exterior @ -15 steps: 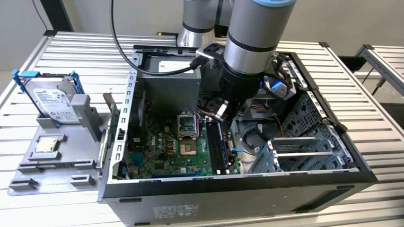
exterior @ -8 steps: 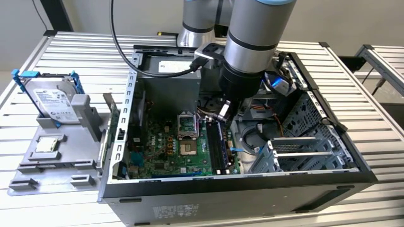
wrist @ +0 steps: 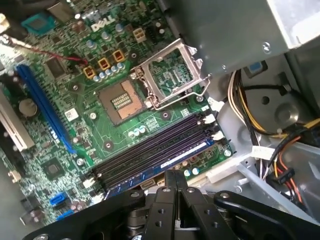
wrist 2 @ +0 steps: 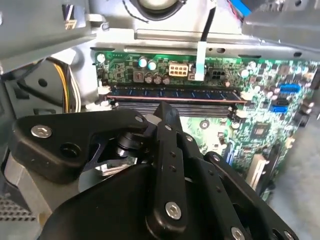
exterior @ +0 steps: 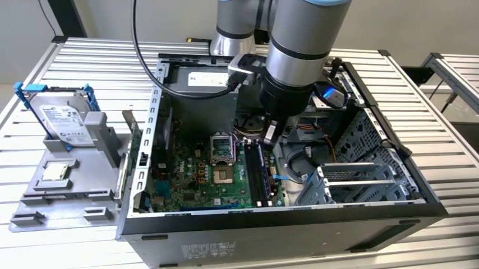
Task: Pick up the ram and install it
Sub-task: 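Press down the ram until it locks into place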
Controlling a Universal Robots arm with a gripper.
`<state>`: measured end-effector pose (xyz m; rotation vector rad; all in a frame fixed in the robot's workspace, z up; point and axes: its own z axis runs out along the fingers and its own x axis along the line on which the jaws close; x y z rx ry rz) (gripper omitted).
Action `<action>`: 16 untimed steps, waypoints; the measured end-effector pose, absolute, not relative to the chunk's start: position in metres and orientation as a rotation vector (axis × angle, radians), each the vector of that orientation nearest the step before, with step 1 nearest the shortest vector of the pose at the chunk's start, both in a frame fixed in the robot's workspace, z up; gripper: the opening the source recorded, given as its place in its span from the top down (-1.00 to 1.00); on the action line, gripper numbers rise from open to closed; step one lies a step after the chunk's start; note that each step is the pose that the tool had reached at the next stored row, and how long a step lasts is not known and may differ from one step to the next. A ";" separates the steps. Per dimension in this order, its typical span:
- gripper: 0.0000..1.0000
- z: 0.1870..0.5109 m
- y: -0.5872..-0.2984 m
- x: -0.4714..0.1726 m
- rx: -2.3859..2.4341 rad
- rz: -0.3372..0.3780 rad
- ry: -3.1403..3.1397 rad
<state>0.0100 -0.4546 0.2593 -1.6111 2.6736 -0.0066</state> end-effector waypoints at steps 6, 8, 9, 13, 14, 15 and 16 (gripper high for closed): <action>1.00 0.259 -0.455 0.010 -1.756 -0.005 2.581; 1.00 0.259 -0.455 0.010 -1.800 -0.004 2.550; 1.00 0.259 -0.455 0.010 -1.824 -0.004 2.533; 1.00 0.259 -0.455 0.010 -1.914 -0.003 2.465; 1.00 0.259 -0.455 0.010 -1.936 -0.003 2.447; 1.00 0.259 -0.455 0.010 -1.958 -0.003 2.429; 1.00 0.258 -0.455 0.010 -1.979 -0.003 2.412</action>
